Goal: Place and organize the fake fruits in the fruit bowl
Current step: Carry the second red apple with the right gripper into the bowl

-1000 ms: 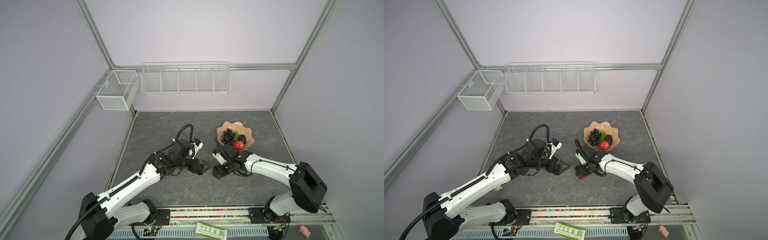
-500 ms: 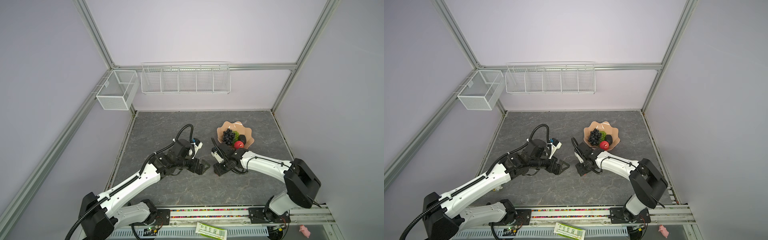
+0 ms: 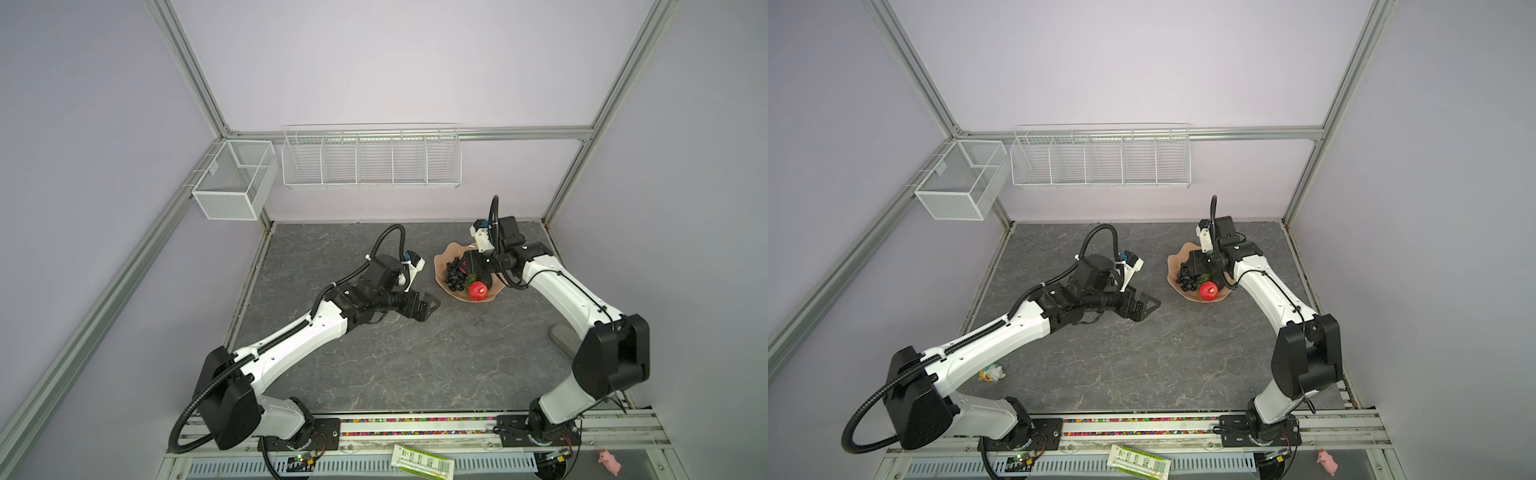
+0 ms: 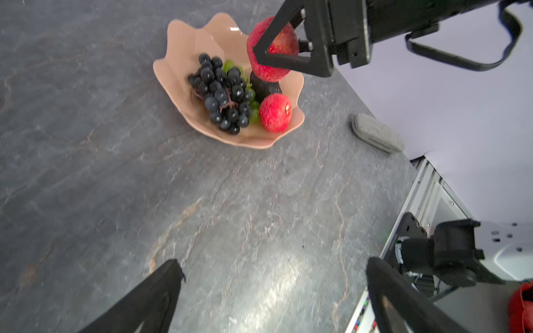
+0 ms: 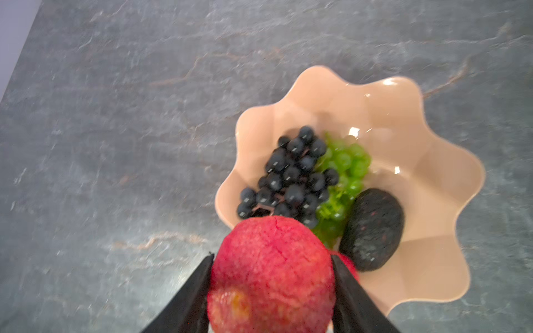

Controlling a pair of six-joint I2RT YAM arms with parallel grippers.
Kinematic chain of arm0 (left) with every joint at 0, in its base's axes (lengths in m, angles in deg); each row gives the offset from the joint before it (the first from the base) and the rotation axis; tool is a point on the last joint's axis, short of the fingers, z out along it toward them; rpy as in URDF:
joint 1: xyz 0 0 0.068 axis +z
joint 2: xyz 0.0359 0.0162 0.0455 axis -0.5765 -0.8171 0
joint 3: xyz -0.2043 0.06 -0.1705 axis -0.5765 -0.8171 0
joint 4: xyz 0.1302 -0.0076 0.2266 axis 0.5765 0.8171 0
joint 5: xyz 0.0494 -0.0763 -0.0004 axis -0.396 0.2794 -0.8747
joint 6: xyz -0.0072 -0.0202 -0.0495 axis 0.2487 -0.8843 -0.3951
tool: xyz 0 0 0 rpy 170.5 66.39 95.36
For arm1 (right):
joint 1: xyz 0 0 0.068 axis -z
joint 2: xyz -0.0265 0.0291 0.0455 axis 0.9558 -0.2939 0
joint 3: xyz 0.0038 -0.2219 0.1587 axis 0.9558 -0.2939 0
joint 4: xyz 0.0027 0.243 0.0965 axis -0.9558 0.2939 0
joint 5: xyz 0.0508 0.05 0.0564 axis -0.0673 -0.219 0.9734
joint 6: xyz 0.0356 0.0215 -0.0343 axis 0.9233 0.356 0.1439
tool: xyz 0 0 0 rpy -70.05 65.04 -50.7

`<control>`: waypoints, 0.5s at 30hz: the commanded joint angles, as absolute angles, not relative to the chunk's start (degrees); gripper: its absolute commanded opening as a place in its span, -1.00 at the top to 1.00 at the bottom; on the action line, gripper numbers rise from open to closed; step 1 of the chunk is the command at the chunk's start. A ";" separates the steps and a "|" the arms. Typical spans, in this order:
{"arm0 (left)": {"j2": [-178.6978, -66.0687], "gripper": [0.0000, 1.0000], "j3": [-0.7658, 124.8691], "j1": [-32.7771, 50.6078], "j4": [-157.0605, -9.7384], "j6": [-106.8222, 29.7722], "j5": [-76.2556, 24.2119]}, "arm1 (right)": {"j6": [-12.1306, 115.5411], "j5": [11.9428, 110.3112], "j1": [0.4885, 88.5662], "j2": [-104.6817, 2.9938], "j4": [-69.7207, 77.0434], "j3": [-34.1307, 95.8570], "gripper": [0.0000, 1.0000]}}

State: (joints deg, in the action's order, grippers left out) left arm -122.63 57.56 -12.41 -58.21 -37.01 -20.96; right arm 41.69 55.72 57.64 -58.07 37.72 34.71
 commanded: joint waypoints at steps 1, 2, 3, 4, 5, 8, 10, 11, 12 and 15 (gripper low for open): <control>-126.79 -0.99 61.66 -12.13 -61.21 -35.36 -22.60 | 40.28 54.91 60.21 -62.64 36.64 35.64 -0.09; -128.14 -0.99 62.45 -12.14 -61.49 -35.68 -22.88 | 40.54 54.95 60.81 -63.78 36.24 36.26 -0.09; -129.31 -0.99 62.98 -12.09 -61.63 -35.67 -23.06 | 41.02 54.50 62.62 -64.76 35.47 36.67 -0.10; -130.04 -0.99 63.52 -12.17 -61.56 -35.85 -23.26 | 41.12 53.99 63.23 -65.73 34.72 36.87 -0.10; -130.75 -0.99 63.93 -12.14 -61.55 -36.02 -23.56 | 41.14 53.42 63.80 -66.89 34.57 37.45 -0.10; -131.55 -0.99 64.06 -12.07 -62.00 -36.16 -23.45 | 40.23 51.41 64.63 -69.87 33.68 38.57 -0.10; -131.73 -0.99 64.14 -11.99 -61.96 -36.13 -23.21 | 39.89 50.96 65.02 -71.13 32.86 39.11 -0.10; -131.78 -0.99 64.06 -11.88 -61.86 -36.16 -23.12 | 40.07 51.01 65.25 -71.66 32.58 39.42 -0.10; -131.90 -0.99 63.99 -11.81 -61.69 -36.11 -23.11 | 40.07 50.98 65.42 -72.04 32.31 39.74 -0.10; -132.17 -0.99 63.73 -11.39 -61.84 -36.39 -22.83 | 40.07 50.96 65.78 -73.04 32.02 40.76 -0.10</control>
